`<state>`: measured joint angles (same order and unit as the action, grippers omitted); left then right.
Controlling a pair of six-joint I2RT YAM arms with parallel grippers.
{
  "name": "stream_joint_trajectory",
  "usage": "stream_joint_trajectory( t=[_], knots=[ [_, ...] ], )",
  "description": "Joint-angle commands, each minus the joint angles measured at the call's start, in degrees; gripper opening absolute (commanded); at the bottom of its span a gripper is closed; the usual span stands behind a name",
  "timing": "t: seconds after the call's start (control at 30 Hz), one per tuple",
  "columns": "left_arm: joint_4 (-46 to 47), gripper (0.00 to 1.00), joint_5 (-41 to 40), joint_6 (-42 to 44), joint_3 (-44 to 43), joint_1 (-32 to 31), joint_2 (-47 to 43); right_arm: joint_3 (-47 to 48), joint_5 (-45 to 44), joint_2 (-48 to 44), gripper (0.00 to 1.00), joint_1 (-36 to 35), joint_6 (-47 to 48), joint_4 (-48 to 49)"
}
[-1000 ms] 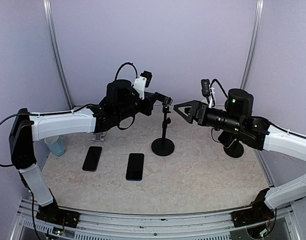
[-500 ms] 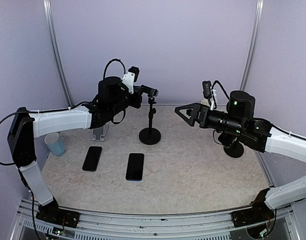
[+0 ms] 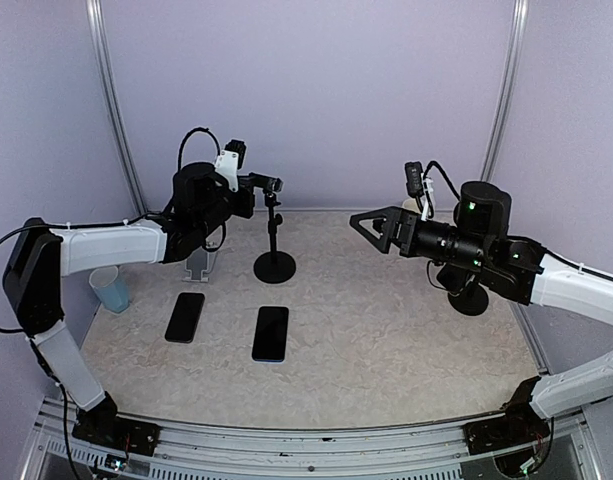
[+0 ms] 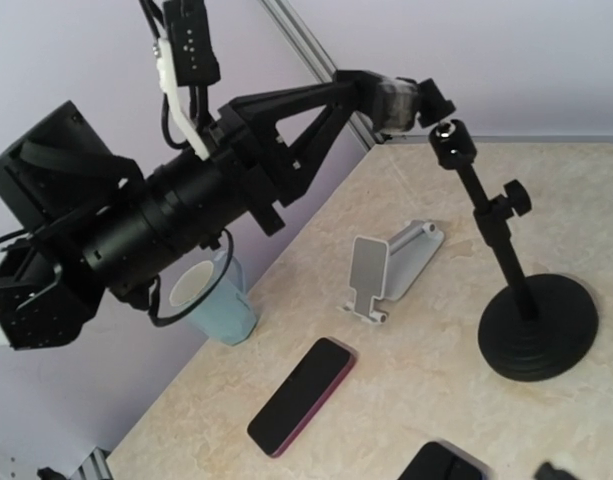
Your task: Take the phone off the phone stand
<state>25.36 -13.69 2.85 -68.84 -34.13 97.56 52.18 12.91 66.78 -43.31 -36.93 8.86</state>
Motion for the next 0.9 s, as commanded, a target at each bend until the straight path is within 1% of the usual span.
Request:
stream_joint_trajectory(
  t=[0.0,0.1,0.13,0.2,0.27,0.37,0.43,0.5,0.53,0.57,0.6,0.73,0.87],
  knots=[
    [6.93,0.00,-0.50,0.43,0.25,0.55,-4.22,-0.41,0.69,-0.33,0.99,0.77,0.54,0.37],
    [6.37,0.00,-0.46,0.21,0.64,0.75,-4.13,-0.32,0.71,-0.19,0.99,0.86,0.54,0.30],
    [6.03,0.02,-0.60,-0.03,0.80,0.78,-4.25,-0.14,0.72,-0.14,0.99,0.85,0.66,0.20],
    [5.48,0.18,-0.84,-0.62,1.04,0.76,-4.58,-0.01,0.52,-0.29,0.99,0.87,1.19,-0.25],
    [5.00,0.36,-0.98,-1.26,1.30,0.76,-5.04,0.39,0.50,-0.39,1.00,1.06,2.04,-1.08],
    [3.76,0.60,-1.18,-1.86,1.21,0.69,-5.70,0.81,0.99,-0.87,0.99,2.30,3.22,-2.62],
    [2.71,0.68,-0.90,-2.43,1.26,0.57,-6.45,0.50,1.28,-1.52,0.99,3.39,3.94,-3.46],
    [1.77,0.77,-1.04,-2.93,1.48,0.32,-7.48,0.06,1.17,-2.42,0.99,4.77,4.59,-4.61],
    [1.11,0.87,-1.32,-3.24,1.64,0.19,-8.11,-0.30,1.11,-3.07,0.99,5.48,4.77,-5.20],
    [0.30,0.94,-1.54,-3.66,1.74,0.06,-8.76,-0.72,1.02,-3.83,0.99,6.38,4.84,-5.86],
    [-0.72,0.98,-1.47,-4.10,1.73,-0.11,-9.31,-1.21,1.11,-4.66,0.99,7.39,4.87,-6.66],
    [-4.94,0.99,-1.47,-5.82,1.93,-0.34,-11.42,-4.29,2.03,-8.88,0.99,12.37,4.64,-9.21],
    [-8.39,0.99,-0.28,-7.97,2.92,-0.33,-13.76,-7.27,3.83,-14.72,0.99,19.24,3.94,-12.90]
  ],
)
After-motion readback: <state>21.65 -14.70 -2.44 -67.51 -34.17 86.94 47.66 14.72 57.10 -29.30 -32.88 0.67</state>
